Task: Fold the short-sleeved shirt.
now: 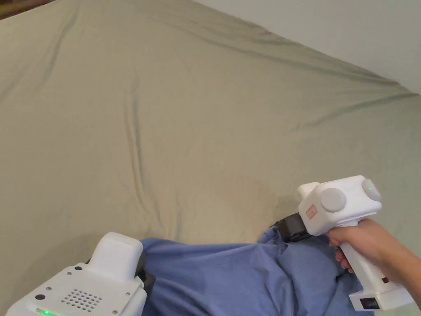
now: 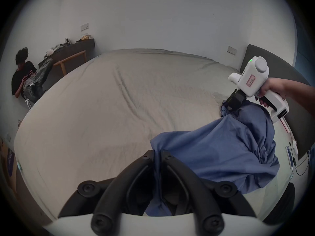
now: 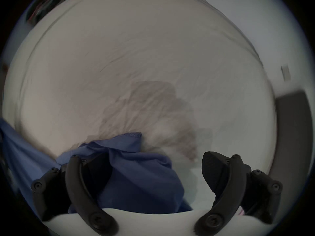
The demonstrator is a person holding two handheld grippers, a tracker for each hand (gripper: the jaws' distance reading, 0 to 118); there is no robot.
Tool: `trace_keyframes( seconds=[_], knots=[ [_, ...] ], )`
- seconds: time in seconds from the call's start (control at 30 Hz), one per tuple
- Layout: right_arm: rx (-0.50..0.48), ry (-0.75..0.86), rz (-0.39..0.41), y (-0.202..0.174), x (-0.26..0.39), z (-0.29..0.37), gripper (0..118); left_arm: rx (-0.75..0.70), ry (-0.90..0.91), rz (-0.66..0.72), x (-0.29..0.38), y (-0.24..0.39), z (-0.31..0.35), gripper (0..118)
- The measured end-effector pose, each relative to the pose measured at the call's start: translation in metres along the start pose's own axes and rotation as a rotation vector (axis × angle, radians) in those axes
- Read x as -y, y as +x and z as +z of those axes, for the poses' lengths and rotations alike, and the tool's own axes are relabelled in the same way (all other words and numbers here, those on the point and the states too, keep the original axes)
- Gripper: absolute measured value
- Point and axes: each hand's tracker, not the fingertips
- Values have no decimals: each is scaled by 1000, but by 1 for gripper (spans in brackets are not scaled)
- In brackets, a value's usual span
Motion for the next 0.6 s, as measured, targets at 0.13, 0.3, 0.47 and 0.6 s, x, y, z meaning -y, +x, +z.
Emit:
trace_keyframes(
  seconds=[0.13, 0.3, 0.47, 0.6],
  knots=[
    [-187, 57, -1, 4, 16, 22, 6, 1, 1, 1, -2, -1, -2, 6],
    [-6, 193, 93, -15, 45, 43, 6, 0, 24, -8, -15, 2, 7, 6],
    [24, 335, 25, 18, 79, 107, 6, -43, 105, -37, -43, -2, 31, 6],
    [76, 479, -60, 52, 120, 179, 6, -91, 217, -80, -82, -12, 62, 6]
  ],
)
